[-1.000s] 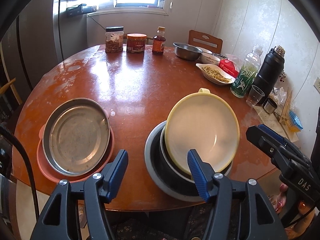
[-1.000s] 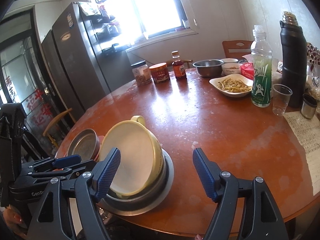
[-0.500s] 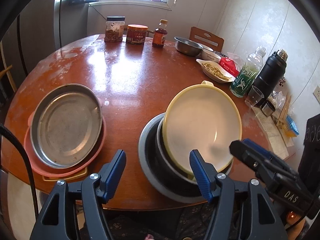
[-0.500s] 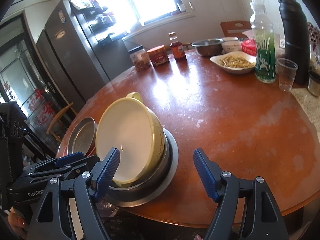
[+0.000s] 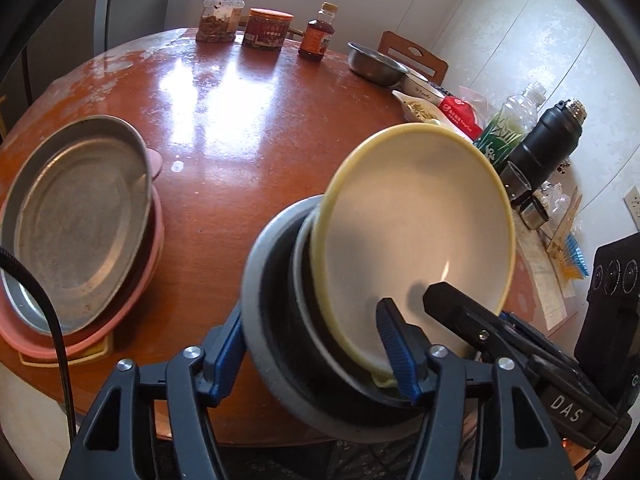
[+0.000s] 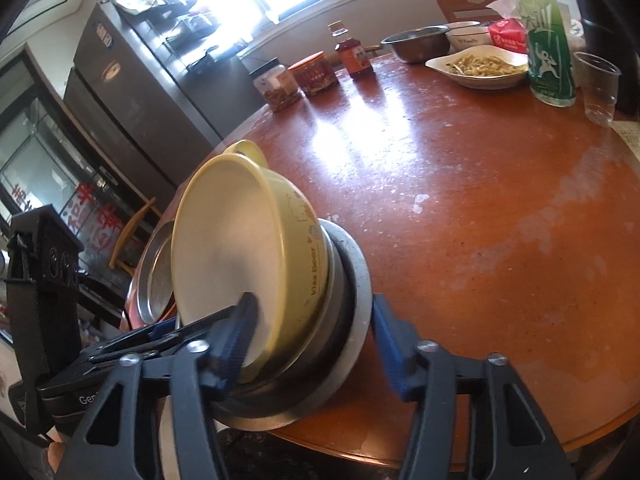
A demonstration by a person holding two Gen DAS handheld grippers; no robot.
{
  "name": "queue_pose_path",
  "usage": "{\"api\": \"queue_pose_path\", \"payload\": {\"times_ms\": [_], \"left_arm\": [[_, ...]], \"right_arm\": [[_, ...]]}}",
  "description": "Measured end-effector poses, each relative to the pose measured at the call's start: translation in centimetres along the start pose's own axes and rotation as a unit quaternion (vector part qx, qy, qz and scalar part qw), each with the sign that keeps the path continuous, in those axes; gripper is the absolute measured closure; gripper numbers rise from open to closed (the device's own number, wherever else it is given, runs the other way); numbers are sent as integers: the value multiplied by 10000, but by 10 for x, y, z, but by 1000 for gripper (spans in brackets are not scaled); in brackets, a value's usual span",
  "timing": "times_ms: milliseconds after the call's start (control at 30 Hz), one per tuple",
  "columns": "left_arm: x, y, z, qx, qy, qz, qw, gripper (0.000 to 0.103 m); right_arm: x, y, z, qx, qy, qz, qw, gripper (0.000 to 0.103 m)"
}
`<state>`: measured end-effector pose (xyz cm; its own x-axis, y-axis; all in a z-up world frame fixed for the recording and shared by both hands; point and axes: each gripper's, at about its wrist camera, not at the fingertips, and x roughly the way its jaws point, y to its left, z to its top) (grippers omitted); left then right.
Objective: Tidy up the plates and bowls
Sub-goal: 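Lift the nested bowl stack and carry it over the pink plate stack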
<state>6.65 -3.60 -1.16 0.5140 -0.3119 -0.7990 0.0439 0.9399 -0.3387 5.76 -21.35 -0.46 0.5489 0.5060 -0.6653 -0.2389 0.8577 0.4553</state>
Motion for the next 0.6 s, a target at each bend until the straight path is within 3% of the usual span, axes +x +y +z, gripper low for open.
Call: {"api": "queue_pose_path", "payload": {"times_ms": [233,600], "left_arm": [[-5,2,5,-65,-43,-12,10000,42],[-65,33,16,-152,-538,235,9982,42]], "right_arm": [[-1,4,3,20,-5,-59,10000,50],[-3,60,23,-353,-156,293,9988,50]]}}
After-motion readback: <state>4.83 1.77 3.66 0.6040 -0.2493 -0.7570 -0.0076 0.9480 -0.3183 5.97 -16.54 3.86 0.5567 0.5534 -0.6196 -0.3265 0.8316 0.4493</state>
